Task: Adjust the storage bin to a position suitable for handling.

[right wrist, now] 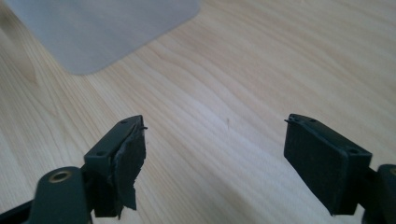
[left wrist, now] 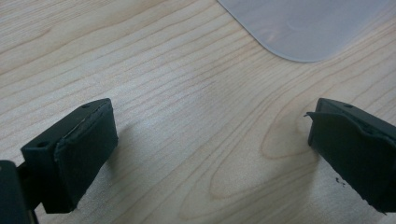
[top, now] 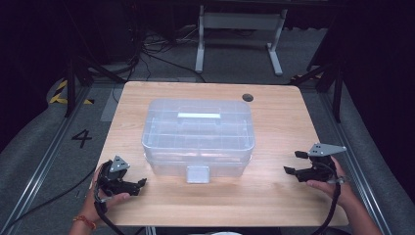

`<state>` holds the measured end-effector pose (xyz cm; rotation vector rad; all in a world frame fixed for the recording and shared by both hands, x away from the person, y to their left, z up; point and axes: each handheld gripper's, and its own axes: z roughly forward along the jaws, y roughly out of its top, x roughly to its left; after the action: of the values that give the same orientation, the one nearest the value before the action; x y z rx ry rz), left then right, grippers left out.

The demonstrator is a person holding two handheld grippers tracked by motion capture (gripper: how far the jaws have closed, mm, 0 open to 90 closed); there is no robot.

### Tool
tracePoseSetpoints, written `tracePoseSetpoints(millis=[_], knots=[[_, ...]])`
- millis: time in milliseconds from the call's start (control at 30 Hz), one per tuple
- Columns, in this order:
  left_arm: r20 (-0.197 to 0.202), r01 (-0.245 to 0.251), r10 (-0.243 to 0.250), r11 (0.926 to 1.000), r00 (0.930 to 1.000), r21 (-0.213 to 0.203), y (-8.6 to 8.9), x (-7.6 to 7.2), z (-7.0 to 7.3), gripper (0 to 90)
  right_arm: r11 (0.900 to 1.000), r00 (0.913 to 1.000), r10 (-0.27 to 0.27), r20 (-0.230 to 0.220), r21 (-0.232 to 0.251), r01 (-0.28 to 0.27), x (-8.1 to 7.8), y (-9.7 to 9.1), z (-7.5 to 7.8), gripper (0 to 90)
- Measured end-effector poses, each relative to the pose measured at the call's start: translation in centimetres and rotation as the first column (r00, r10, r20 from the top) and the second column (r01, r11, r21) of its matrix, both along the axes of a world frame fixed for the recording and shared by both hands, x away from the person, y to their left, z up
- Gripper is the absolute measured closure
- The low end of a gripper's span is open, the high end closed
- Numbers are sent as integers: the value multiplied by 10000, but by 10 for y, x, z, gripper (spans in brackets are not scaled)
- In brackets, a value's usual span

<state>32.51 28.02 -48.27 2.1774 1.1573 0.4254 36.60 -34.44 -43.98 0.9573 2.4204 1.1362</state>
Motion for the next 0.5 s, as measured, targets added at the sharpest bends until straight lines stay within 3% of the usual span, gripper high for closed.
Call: tracePoseSetpoints(millis=[100,500], knots=[[30,22,-22,10000,10000,31,0,-1,0,27,9999,9984,92,555,131,-100,6,8,17,270],[34,43,-43,10000,10000,38,0,-1,0,35,9974,9854,264,1682,610,-372,30,34,69,319]])
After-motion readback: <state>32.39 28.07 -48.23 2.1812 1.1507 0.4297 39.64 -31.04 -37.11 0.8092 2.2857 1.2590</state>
